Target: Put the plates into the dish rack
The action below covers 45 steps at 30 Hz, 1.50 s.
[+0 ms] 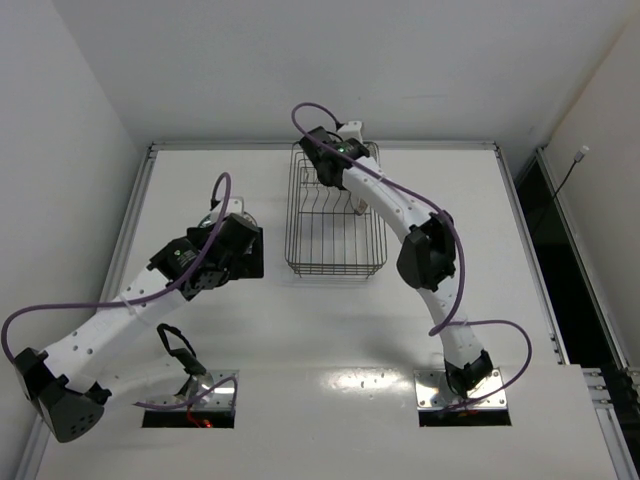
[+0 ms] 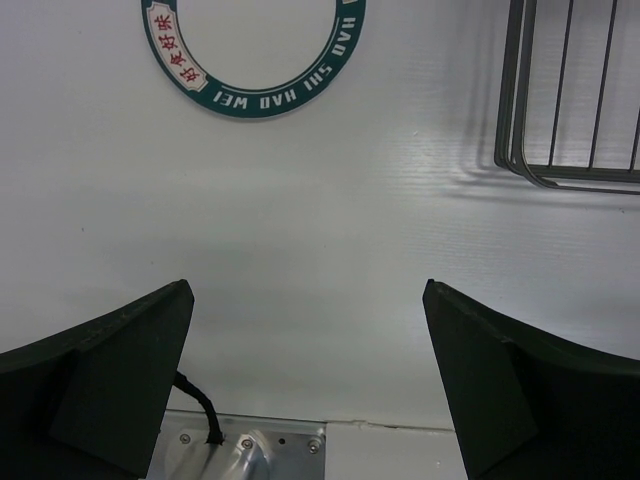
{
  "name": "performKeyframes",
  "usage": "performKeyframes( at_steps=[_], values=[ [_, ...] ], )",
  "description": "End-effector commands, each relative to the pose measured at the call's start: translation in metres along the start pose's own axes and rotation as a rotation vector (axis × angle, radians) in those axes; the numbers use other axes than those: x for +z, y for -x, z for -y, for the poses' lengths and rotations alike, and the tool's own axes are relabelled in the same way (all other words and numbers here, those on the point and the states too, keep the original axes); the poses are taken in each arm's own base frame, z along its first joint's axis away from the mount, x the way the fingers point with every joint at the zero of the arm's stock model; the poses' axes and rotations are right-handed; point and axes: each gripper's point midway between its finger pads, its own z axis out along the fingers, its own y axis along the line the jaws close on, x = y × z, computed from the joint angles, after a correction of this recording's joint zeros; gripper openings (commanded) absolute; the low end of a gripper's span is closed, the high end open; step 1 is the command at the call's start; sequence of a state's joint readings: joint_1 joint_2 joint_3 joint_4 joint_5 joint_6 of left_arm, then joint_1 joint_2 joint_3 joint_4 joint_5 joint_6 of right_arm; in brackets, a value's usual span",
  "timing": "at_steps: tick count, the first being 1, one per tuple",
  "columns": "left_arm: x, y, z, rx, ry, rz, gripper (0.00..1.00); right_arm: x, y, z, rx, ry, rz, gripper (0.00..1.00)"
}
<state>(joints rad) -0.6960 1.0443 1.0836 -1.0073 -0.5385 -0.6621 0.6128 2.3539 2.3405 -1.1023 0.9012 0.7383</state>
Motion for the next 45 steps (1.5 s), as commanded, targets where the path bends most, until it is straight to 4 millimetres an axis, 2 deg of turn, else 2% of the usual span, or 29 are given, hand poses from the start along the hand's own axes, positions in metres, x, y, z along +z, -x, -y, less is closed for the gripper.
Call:
performKeyframes(
  at_steps=[1,3,5,6,7,8,9,12,13,14,15,17,18,20,21,22,23,25,26,28,29,30,31,32,34,36,38,42,45],
  values=[
    [-0.009,0.009,-0.002,-0.001,-0.008,0.043,1.00,0.003,-0.022,-0.004,-0.003,-0.008,-0.047,0.00],
    [-0.009,0.009,-0.002,-0.001,-0.008,0.043,1.00,0.002,-0.033,-0.009,0.003,0.024,-0.087,0.00],
    [-0.009,0.010,-0.004,-0.001,0.001,0.048,1.00,0.002,-0.044,-0.014,0.003,0.061,-0.118,0.10],
    [-0.008,0.011,-0.006,-0.001,0.010,0.054,1.00,-0.001,-0.046,-0.025,0.024,0.119,-0.139,0.15],
    [-0.008,0.011,-0.006,-0.001,0.010,0.054,1.00,-0.002,-0.046,-0.021,0.052,0.132,-0.160,0.20],
    [-0.008,0.012,-0.007,-0.001,0.018,0.059,1.00,-0.006,-0.045,-0.023,0.068,0.154,-0.170,0.35],
    [-0.008,0.013,-0.009,-0.002,0.027,0.065,1.00,-0.012,-0.046,-0.026,0.075,0.187,-0.188,0.39],
    [-0.008,0.018,-0.012,-0.007,0.049,0.088,1.00,-0.031,-0.027,-0.014,0.111,0.209,-0.175,0.56],
    [-0.008,0.020,-0.015,-0.008,0.067,0.099,1.00,-0.050,-0.010,-0.011,0.129,0.249,-0.146,0.62],
    [-0.006,0.017,-0.015,-0.013,0.070,0.093,1.00,-0.057,-0.010,-0.014,0.111,0.271,-0.151,0.64],
    [-0.006,0.021,-0.017,-0.020,0.084,0.112,1.00,-0.075,0.006,-0.003,0.144,0.304,-0.127,0.68],
    [-0.001,0.018,-0.021,-0.013,0.110,0.117,1.00,-0.102,0.013,0.003,0.146,0.394,-0.131,0.73],
    [0.001,0.016,-0.026,-0.005,0.140,0.122,1.00,-0.124,0.028,0.015,0.180,0.465,-0.090,0.73],
    [0.010,0.015,-0.028,0.008,0.190,0.118,1.00,-0.155,0.029,0.011,0.168,0.646,-0.091,0.75],
    [0.012,0.019,-0.035,0.019,0.247,0.140,1.00,-0.155,0.015,0.011,0.163,0.689,-0.129,0.82],
    [0.017,0.019,-0.037,0.018,0.281,0.147,1.00,-0.184,0.024,0.014,0.181,0.812,-0.110,0.83],
    [0.027,0.018,-0.035,0.053,0.318,0.136,1.00,-0.191,0.023,0.017,0.181,0.838,-0.115,0.85],
    [0.037,0.038,-0.025,0.057,0.348,0.182,1.00,-0.209,0.021,0.028,0.148,0.885,-0.137,0.87],
    [0.055,0.039,-0.017,0.081,0.375,0.157,1.00,-0.221,0.029,0.037,0.122,0.917,-0.101,0.87],
    [0.074,0.057,-0.020,0.060,0.434,0.144,1.00,-0.233,0.027,0.048,0.084,0.942,-0.107,0.87],
    [0.086,0.057,-0.021,0.069,0.452,0.110,1.00,-0.238,0.025,0.053,0.058,0.958,-0.100,0.87],
    [0.111,0.048,-0.015,0.088,0.461,0.042,1.00,-0.247,0.029,0.064,0.060,0.968,-0.076,0.87],
    [0.118,0.060,-0.014,0.076,0.470,0.046,1.00,-0.252,0.029,0.072,0.055,0.971,-0.065,0.88],
    [0.128,0.061,-0.021,0.084,0.485,0.014,1.00,-0.251,0.030,0.079,0.047,0.969,-0.048,0.90],
    [0.151,0.064,-0.011,0.081,0.451,-0.003,1.00,-0.257,0.030,0.093,0.037,0.960,-0.025,0.92],
    [0.167,0.070,-0.006,0.050,0.402,-0.015,1.00,-0.258,0.026,0.098,0.021,0.958,-0.022,0.92],
    [0.186,0.065,-0.007,0.054,0.383,-0.052,1.00,-0.257,0.026,0.098,-0.001,0.973,-0.018,0.93],
    [0.220,0.059,0.015,0.104,0.267,-0.079,1.00,-0.260,0.022,0.098,-0.028,0.991,-0.025,0.93],
    [0.233,0.048,0.024,0.147,0.230,-0.124,1.00,-0.262,0.025,0.099,-0.032,1.011,-0.018,0.93]
  ],
)
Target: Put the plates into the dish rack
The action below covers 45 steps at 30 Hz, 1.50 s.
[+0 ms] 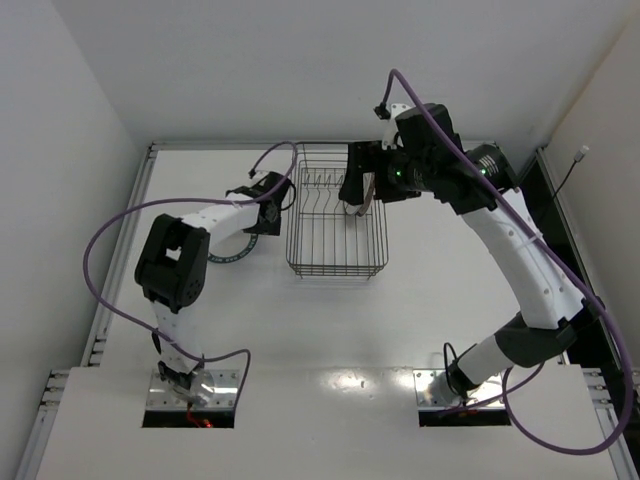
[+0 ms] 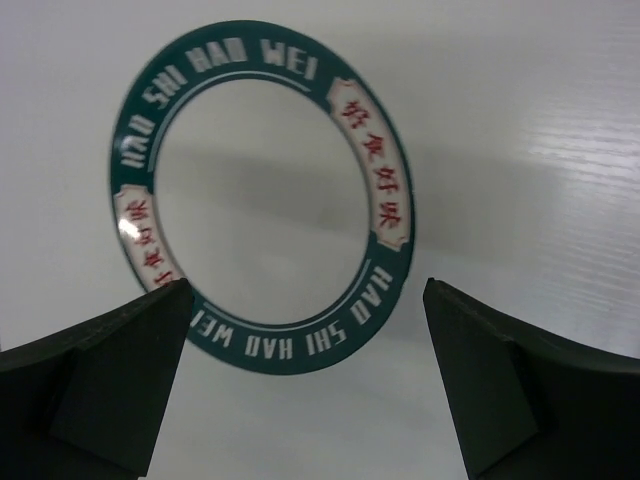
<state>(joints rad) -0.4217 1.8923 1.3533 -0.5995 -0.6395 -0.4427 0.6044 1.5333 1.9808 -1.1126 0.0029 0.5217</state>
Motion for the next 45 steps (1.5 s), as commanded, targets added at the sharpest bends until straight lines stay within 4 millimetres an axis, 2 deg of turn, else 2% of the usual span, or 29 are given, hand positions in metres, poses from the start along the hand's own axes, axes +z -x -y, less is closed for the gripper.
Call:
performKeyframes(
  at_steps=[1,4,6,7,8,10,11,13,17,20,23,25,27,28,30,31,33,34,35,36,37,45],
  values=[
    [0.010,0.012,0.028,0.058,-0.107,0.014,1.00,-0.006,0.001,-0.003,-0.052,0.037,-0.001,0.93],
    [0.019,0.008,0.027,0.068,-0.093,-0.015,1.00,-0.001,0.001,0.002,-0.066,0.022,-0.018,0.93],
    [0.032,0.000,0.031,0.073,-0.070,-0.071,0.98,-0.003,0.001,0.002,-0.066,0.022,-0.018,0.93],
    [0.041,-0.004,0.026,0.053,-0.061,-0.108,0.96,-0.003,0.003,0.006,-0.069,0.015,-0.015,0.94],
    [0.048,-0.021,0.028,0.080,-0.048,-0.174,0.90,-0.004,0.002,0.004,-0.069,0.024,-0.018,0.94],
    [0.056,-0.021,0.025,0.046,-0.043,-0.197,0.84,-0.004,0.000,0.007,-0.075,0.024,-0.029,0.94],
    [0.056,-0.022,0.024,0.051,-0.041,-0.205,0.77,-0.001,-0.003,0.009,-0.083,0.018,-0.047,0.94],
    [0.061,-0.027,0.024,0.057,-0.019,-0.220,0.71,-0.002,-0.005,0.011,-0.076,0.017,-0.056,0.94],
    [0.070,-0.038,0.026,0.065,0.006,-0.257,0.41,-0.003,-0.005,0.016,-0.079,0.005,-0.068,0.94],
    [0.074,-0.053,0.030,0.078,-0.002,-0.306,0.31,-0.005,-0.004,0.018,-0.080,0.004,-0.076,0.94],
    [0.072,-0.059,0.032,0.068,-0.005,-0.334,0.01,-0.005,-0.002,0.022,-0.086,-0.004,-0.081,0.94],
    [0.069,-0.061,0.035,0.051,-0.026,-0.345,0.00,-0.005,-0.001,0.026,-0.079,-0.012,-0.078,0.94],
    [0.062,-0.052,0.034,0.013,-0.031,-0.322,0.00,-0.010,-0.005,0.026,-0.079,-0.012,-0.078,0.94],
    [0.053,-0.036,0.030,-0.015,-0.034,-0.288,0.00,-0.006,-0.010,0.029,-0.077,-0.018,-0.097,0.94],
    [0.036,-0.018,0.029,-0.062,-0.046,-0.257,0.00,-0.008,-0.011,0.030,-0.071,-0.013,-0.090,0.94],
    [0.021,0.005,0.026,-0.106,-0.066,-0.207,0.00,-0.012,-0.012,0.030,-0.072,-0.012,-0.086,0.94],
    [0.000,0.024,0.026,-0.142,-0.076,-0.164,0.00,-0.011,-0.017,0.032,-0.070,-0.016,-0.099,0.94],
    [-0.006,0.036,0.020,-0.162,-0.059,-0.133,0.00,-0.011,-0.017,0.032,-0.070,-0.016,-0.099,0.94],
    [-0.024,0.058,0.021,-0.192,-0.078,-0.078,0.00,-0.015,-0.017,0.030,-0.071,-0.004,-0.091,0.94],
    [-0.032,0.062,0.022,-0.198,-0.083,-0.077,0.00,-0.013,-0.020,0.031,-0.069,-0.007,-0.103,0.94],
    [-0.042,0.079,0.021,-0.222,-0.099,-0.045,0.00,-0.016,-0.017,0.030,-0.072,-0.002,-0.085,0.94],
    [-0.096,0.132,0.018,-0.320,-0.249,0.051,0.00,-0.014,-0.018,0.033,-0.047,-0.007,-0.075,0.94]
  ],
)
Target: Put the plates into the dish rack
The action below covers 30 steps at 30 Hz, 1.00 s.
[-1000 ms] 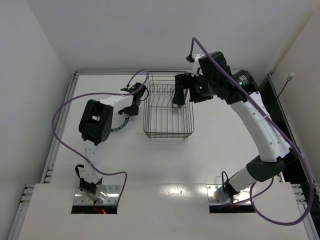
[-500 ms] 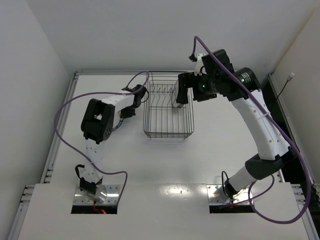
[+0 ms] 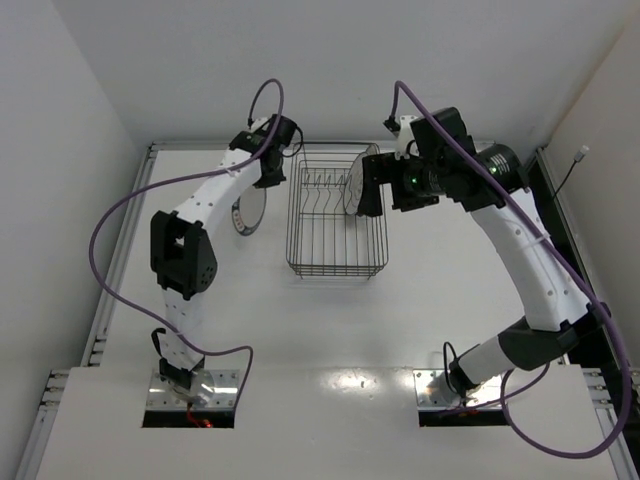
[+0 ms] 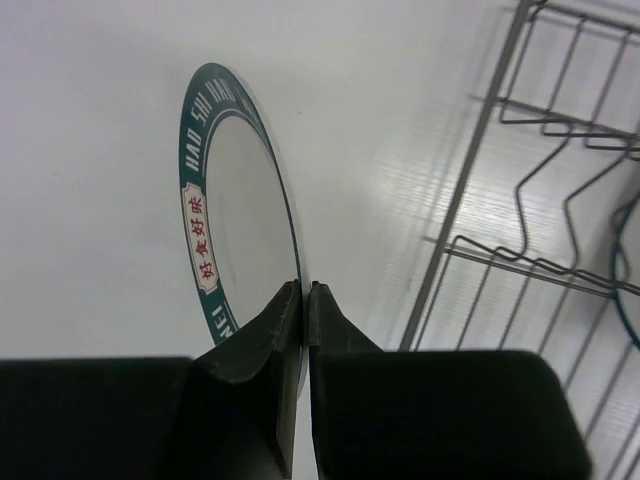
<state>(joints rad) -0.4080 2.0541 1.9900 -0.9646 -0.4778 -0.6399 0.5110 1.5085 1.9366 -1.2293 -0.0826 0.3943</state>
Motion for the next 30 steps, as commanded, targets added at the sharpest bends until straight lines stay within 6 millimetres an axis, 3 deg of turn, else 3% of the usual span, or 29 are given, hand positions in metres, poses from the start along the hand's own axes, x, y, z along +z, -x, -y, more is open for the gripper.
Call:
performKeyframes(
  at_steps=[1,2,5,10,11,13,14,16,17,19,21,22,25,30],
  values=[
    [-0.042,0.026,0.006,-0.058,-0.101,0.039,0.00,-0.008,0.007,-0.001,0.008,0.018,0.057,0.94],
    [-0.061,0.038,0.011,-0.079,-0.160,0.061,0.00,-0.009,0.008,0.000,0.007,0.011,0.069,0.94],
    [-0.083,0.058,0.024,-0.131,-0.252,0.099,0.00,-0.015,0.007,0.001,0.026,0.005,0.088,0.94],
    [-0.140,0.104,0.039,-0.211,-0.430,0.207,0.00,-0.024,-0.001,0.003,0.046,-0.004,0.098,0.94],
    [-0.157,0.116,0.055,-0.212,-0.545,0.245,0.00,-0.023,-0.002,0.006,0.057,-0.018,0.103,0.94],
    [-0.184,0.126,0.068,-0.216,-0.686,0.292,0.00,-0.027,-0.008,0.008,0.067,-0.026,0.106,0.94],
    [-0.201,0.142,0.076,-0.239,-0.763,0.354,0.00,-0.030,-0.008,0.010,0.066,-0.032,0.118,0.94],
    [-0.221,0.141,0.095,-0.215,-0.898,0.358,0.00,-0.030,-0.014,0.012,0.081,-0.045,0.111,0.94],
    [-0.233,0.151,0.103,-0.222,-0.966,0.398,0.00,-0.036,-0.013,0.012,0.080,-0.040,0.127,0.94],
    [-0.247,0.143,0.119,-0.192,-1.079,0.375,0.00,-0.036,-0.018,0.014,0.095,-0.050,0.122,0.94],
    [-0.246,0.132,0.139,-0.167,-1.163,0.333,0.00,-0.039,-0.020,0.016,0.106,-0.060,0.130,0.94],
    [-0.236,0.119,0.150,-0.149,-1.176,0.298,0.00,-0.043,-0.020,0.017,0.106,-0.067,0.143,0.94],
    [-0.230,0.118,0.158,-0.175,-1.209,0.302,0.00,-0.046,-0.024,0.022,0.117,-0.093,0.137,0.94],
    [-0.202,0.098,0.174,-0.166,-1.199,0.227,0.00,-0.055,-0.027,0.028,0.119,-0.128,0.152,0.94]
  ],
)
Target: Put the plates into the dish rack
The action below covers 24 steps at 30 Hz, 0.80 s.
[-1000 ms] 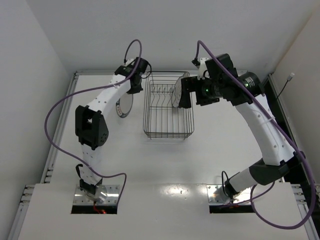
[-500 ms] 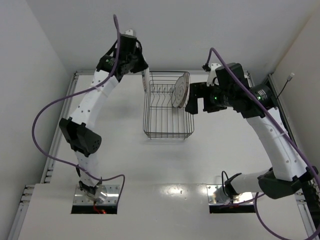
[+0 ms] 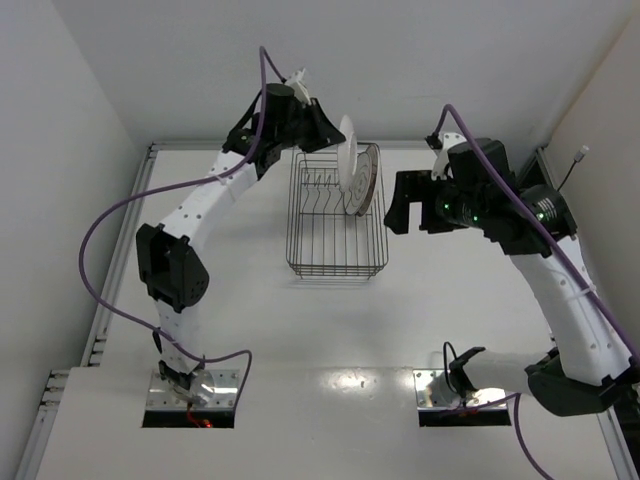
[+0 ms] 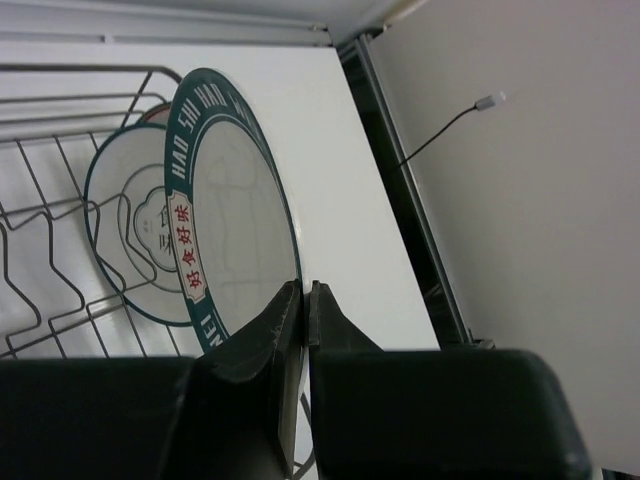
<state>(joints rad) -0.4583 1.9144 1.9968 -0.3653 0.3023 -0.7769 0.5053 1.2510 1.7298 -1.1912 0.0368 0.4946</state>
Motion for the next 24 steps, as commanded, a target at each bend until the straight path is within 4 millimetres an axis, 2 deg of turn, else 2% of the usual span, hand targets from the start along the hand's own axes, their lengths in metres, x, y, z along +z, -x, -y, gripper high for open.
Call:
performKeyframes(
  at_steps=[1,9,11,12,14,15,22,24],
  values=[
    [0.005,0.012,0.022,0.010,-0.112,0.044,0.00,-0.012,0.001,0.011,0.019,-0.048,0.037,0.94],
    [0.023,-0.008,0.001,0.001,-0.036,0.018,0.00,-0.017,-0.004,0.015,0.038,-0.067,0.037,0.96],
    [0.028,-0.013,-0.008,-0.003,-0.018,0.016,0.00,-0.018,-0.006,0.018,0.038,-0.080,0.030,0.96],
    [0.033,-0.022,-0.018,-0.011,-0.001,-0.005,0.00,-0.018,-0.006,0.018,0.038,-0.080,0.030,0.96],
    [0.035,-0.021,-0.017,-0.016,-0.010,0.005,0.00,-0.018,-0.008,0.018,0.037,-0.084,0.020,0.96],
    [0.040,-0.028,-0.028,-0.023,0.019,-0.002,0.00,-0.018,-0.005,0.019,0.038,-0.091,0.026,0.96],
    [0.055,-0.050,-0.057,-0.043,0.083,-0.047,0.00,-0.017,-0.005,0.019,0.028,-0.095,0.017,0.96],
    [0.057,-0.054,-0.056,-0.043,0.091,-0.055,0.00,-0.015,-0.007,0.020,0.027,-0.098,0.009,0.97]
  ],
)
